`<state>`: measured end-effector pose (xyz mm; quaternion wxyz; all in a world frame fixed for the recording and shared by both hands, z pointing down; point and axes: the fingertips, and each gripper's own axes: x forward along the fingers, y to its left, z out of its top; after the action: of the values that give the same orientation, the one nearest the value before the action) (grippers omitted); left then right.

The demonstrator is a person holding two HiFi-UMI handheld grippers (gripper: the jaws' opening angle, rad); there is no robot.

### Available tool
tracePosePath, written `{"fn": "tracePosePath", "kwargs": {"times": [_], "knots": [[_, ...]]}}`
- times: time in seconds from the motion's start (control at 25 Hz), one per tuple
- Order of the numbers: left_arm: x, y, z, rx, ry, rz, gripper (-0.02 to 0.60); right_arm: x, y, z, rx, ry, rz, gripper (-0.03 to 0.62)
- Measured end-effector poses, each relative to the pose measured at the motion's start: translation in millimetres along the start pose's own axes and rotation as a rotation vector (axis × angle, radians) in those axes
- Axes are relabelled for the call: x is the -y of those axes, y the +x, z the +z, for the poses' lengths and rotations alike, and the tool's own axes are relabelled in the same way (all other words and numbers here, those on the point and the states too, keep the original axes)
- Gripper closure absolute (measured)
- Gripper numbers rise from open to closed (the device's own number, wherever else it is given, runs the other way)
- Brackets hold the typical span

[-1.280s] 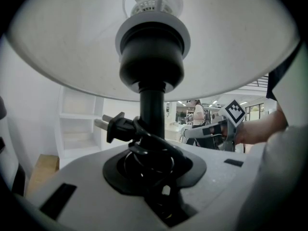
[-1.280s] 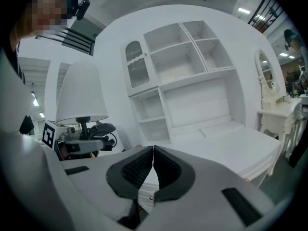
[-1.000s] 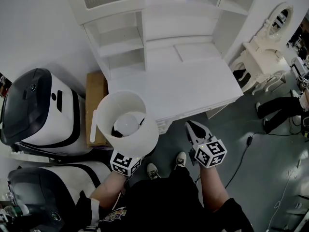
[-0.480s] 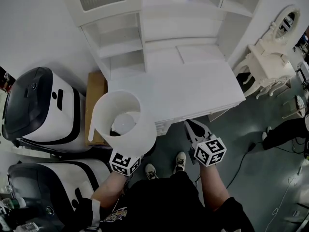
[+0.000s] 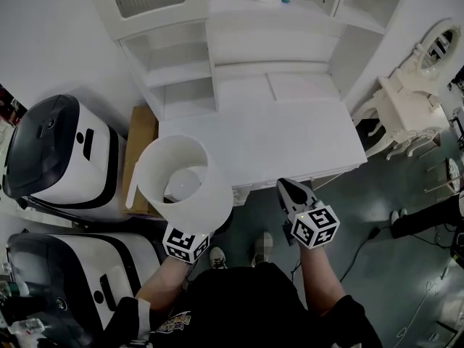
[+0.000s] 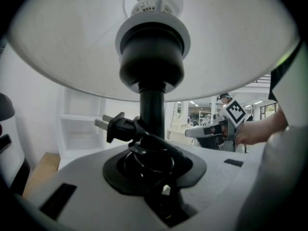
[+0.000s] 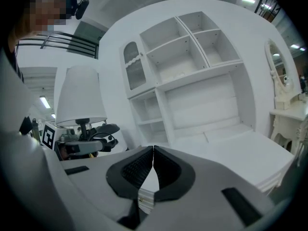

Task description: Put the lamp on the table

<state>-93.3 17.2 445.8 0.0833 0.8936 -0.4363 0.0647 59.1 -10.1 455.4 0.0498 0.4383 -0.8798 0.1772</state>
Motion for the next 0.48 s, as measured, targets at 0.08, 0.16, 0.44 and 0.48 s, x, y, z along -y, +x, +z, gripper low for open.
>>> {"fn": "tracePosePath", "kwargs": {"times": [0.08, 0.16, 0.44, 0.48], "knots": [[3, 6, 0, -0.002, -0.002, 0.01, 0.469, 7, 1, 2, 0.0, 0.0, 0.01, 0.568], [6, 13, 1, -0.004, -0.002, 0.018, 0.469, 15, 2, 5, -0.001, -0.002, 0.02, 0.568], [11, 36, 4, -0.005, -0.006, 0.042, 0.469, 38, 9, 12, -0.008, -0.011, 0.052, 0.568], [12, 39, 5, -0.004, -0.005, 0.046, 0.469, 40, 10, 13, -0.009, -0.014, 0.056, 0.568]]}}
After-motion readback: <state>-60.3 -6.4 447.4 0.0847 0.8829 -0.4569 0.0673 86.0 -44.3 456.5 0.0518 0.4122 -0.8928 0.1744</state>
